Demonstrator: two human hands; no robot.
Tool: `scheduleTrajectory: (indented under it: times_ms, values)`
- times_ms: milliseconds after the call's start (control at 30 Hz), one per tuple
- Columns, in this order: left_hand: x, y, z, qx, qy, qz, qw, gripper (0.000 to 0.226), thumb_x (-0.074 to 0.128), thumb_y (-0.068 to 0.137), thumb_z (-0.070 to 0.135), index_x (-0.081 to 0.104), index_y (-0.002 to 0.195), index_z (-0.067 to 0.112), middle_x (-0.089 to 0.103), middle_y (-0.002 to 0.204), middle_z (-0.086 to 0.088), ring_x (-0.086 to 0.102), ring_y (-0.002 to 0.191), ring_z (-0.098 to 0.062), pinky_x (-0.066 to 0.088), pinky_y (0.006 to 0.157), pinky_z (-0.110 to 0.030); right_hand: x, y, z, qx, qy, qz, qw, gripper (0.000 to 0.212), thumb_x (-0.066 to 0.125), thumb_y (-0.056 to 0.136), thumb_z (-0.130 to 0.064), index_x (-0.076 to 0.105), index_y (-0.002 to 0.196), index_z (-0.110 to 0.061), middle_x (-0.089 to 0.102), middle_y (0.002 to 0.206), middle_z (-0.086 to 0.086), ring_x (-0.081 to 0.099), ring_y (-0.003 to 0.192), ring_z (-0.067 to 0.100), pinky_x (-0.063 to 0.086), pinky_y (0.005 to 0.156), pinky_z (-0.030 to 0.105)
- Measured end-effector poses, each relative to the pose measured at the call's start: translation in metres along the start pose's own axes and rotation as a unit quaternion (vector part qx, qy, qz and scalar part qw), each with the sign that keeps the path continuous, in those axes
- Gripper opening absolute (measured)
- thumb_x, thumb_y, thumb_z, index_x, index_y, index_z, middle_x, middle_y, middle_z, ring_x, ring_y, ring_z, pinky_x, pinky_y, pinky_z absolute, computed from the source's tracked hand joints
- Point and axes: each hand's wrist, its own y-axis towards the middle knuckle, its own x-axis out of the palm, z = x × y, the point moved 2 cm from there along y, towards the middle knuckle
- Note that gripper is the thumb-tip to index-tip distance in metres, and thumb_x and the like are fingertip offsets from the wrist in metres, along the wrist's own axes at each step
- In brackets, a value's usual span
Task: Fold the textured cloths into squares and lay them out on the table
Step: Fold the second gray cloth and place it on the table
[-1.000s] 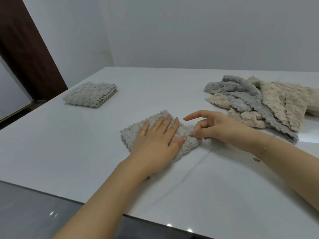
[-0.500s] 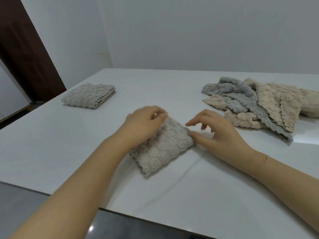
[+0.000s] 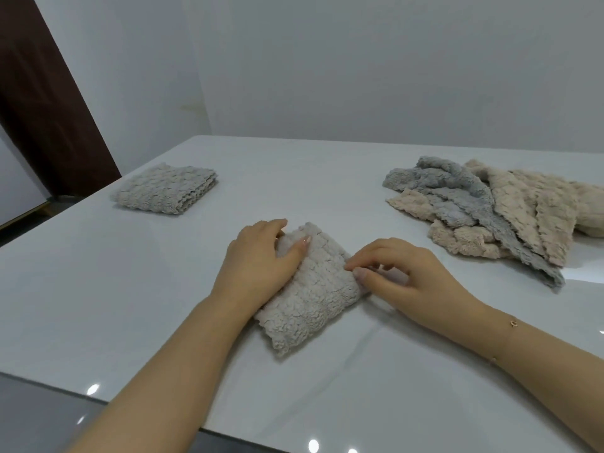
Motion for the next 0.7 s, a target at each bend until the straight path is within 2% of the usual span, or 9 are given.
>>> scheduleTrajectory:
  times_ms: [33, 100, 233, 333, 400, 467, 567, 633, 700]
  values:
    - [-0.004, 0.001, -0.004, -0.028, -0.009, 0.027, 0.999, 0.062, 0.042, 0.085, 0.065, 0.057, 0.126, 0.023, 0.06, 0.121, 0.003, 0.052, 0.115, -0.019, 0.04, 0.101, -0.04, -0.002, 0.001, 0.001, 0.016, 0.0, 0.026, 1.0, 0.023, 0.056, 0.083, -0.042, 0.071, 0.091, -0.027, 0.067, 0.09, -0.012, 0.059, 0.089, 0.01, 0.044, 0.079, 0.024]
    - [-0.009, 0.002, -0.011, -0.074, 0.016, 0.027, 0.997, 0.055, 0.043, 0.082, 0.069, 0.066, 0.107, 0.025, 0.061, 0.105, 0.004, 0.055, 0.105, -0.019, 0.043, 0.095, -0.043, -0.007, 0.003, 0.002, 0.064, -0.029, 0.065, 0.995, 0.017, 0.058, 0.086, -0.045, 0.068, 0.086, -0.031, 0.064, 0.088, -0.012, 0.056, 0.086, 0.007, 0.039, 0.074, 0.023]
    - [-0.012, 0.003, -0.014, -0.1, 0.022, -0.041, 0.994, 0.047, 0.054, 0.074, 0.073, 0.061, 0.084, 0.028, 0.056, 0.09, 0.007, 0.054, 0.093, -0.018, 0.042, 0.092, -0.042, -0.007, 0.004, 0.002, 0.139, -0.122, 0.018, 0.983, 0.041, 0.053, 0.073, -0.07, 0.066, 0.079, -0.032, 0.058, 0.082, -0.01, 0.051, 0.077, 0.004, 0.04, 0.068, 0.026]
    - [-0.015, 0.0, -0.009, -0.088, -0.071, -0.068, 0.991, 0.036, 0.07, 0.072, 0.06, 0.06, 0.08, 0.026, 0.061, 0.086, 0.008, 0.06, 0.086, -0.015, 0.049, 0.083, -0.038, -0.004, 0.006, -0.003, 0.176, -0.102, -0.011, 0.979, 0.041, 0.07, 0.065, -0.063, 0.062, 0.074, -0.024, 0.056, 0.074, -0.009, 0.048, 0.064, 0.005, 0.04, 0.062, 0.024]
    - [-0.019, -0.004, -0.005, -0.082, -0.183, -0.074, 0.977, 0.03, 0.078, 0.072, 0.043, 0.061, 0.084, 0.022, 0.067, 0.082, 0.007, 0.064, 0.075, -0.008, 0.053, 0.067, -0.027, -0.002, 0.007, -0.006, 0.207, -0.026, -0.032, 0.977, 0.039, 0.078, 0.066, -0.05, 0.061, 0.075, -0.017, 0.054, 0.063, -0.006, 0.043, 0.052, 0.004, 0.036, 0.052, 0.018]
    - [-0.024, -0.008, -0.001, -0.074, -0.297, -0.076, 0.949, 0.031, 0.082, 0.071, 0.027, 0.058, 0.088, 0.016, 0.069, 0.081, 0.003, 0.065, 0.065, -0.004, 0.05, 0.056, -0.019, -0.004, 0.006, -0.008, 0.221, 0.05, -0.027, 0.974, 0.037, 0.081, 0.064, -0.043, 0.062, 0.076, -0.014, 0.057, 0.061, -0.001, 0.045, 0.051, 0.007, 0.034, 0.049, 0.016]
    - [-0.029, -0.009, 0.003, -0.063, -0.434, -0.051, 0.897, 0.036, 0.08, 0.072, 0.012, 0.052, 0.094, 0.014, 0.072, 0.084, -0.002, 0.068, 0.069, -0.011, 0.054, 0.056, -0.023, -0.01, 0.009, -0.01, 0.226, 0.206, 0.037, 0.951, 0.036, 0.08, 0.06, -0.033, 0.061, 0.084, -0.013, 0.065, 0.074, 0.004, 0.058, 0.066, 0.013, 0.043, 0.059, 0.019]
    - [-0.03, -0.009, 0.005, -0.06, -0.5, -0.031, 0.863, 0.038, 0.077, 0.073, 0.006, 0.052, 0.101, 0.014, 0.073, 0.082, 0.002, 0.07, 0.071, -0.012, 0.055, 0.056, -0.023, -0.011, 0.012, -0.012, 0.236, 0.339, 0.082, 0.907, 0.043, 0.077, 0.06, -0.022, 0.059, 0.097, -0.013, 0.068, 0.082, 0.004, 0.063, 0.072, 0.014, 0.05, 0.058, 0.019]
    - [-0.029, -0.008, 0.006, -0.058, -0.546, -0.021, 0.836, 0.044, 0.076, 0.071, 0.004, 0.055, 0.109, 0.013, 0.074, 0.092, -0.001, 0.072, 0.079, -0.016, 0.056, 0.061, -0.025, -0.004, 0.014, -0.016, 0.261, 0.461, 0.079, 0.844, 0.046, 0.072, 0.062, -0.014, 0.058, 0.106, -0.009, 0.071, 0.084, 0.005, 0.068, 0.072, 0.013, 0.055, 0.059, 0.019]
